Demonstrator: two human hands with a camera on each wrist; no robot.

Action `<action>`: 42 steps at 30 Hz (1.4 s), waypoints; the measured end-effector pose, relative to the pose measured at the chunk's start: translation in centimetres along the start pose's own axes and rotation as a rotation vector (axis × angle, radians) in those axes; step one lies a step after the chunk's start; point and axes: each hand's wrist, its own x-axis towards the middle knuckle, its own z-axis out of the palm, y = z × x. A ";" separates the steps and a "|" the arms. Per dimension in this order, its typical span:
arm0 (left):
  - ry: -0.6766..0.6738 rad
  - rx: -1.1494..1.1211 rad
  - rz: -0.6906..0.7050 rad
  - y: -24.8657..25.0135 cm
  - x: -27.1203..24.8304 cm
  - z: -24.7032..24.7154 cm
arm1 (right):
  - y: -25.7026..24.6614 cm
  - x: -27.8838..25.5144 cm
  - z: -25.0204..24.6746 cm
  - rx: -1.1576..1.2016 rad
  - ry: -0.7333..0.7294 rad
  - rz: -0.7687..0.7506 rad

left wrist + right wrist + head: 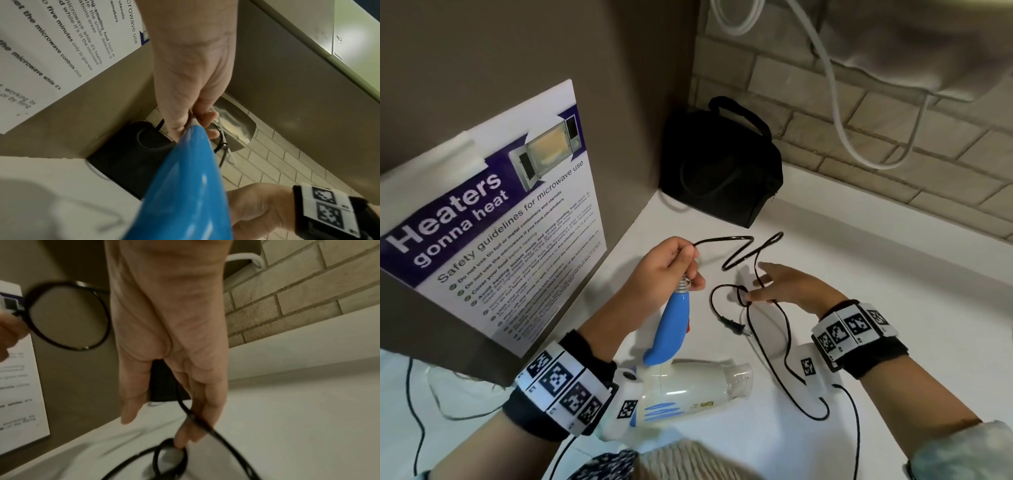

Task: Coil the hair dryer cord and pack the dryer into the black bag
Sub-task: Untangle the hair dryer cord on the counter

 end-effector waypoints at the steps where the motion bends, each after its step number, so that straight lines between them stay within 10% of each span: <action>1: 0.013 -0.011 0.006 0.1 0.2 0.0 | -0.4 -0.7 -0.4 -0.075 0.004 0.012; 6: 0.063 -0.041 0.014 1.2 0.8 0.4 | -3.4 -5.4 -2.7 -0.391 0.389 -0.172; 10: 0.055 -0.038 0.033 1.6 1.0 0.9 | -7.0 -9.2 -2.3 -0.165 0.725 -0.607; 14: 0.042 0.001 0.073 1.5 1.1 1.4 | -9.2 -8.5 0.8 -0.183 0.537 -0.947; 42: 0.013 0.083 0.165 2.0 -2.5 1.8 | -2.1 4.9 0.4 -0.007 0.374 -0.577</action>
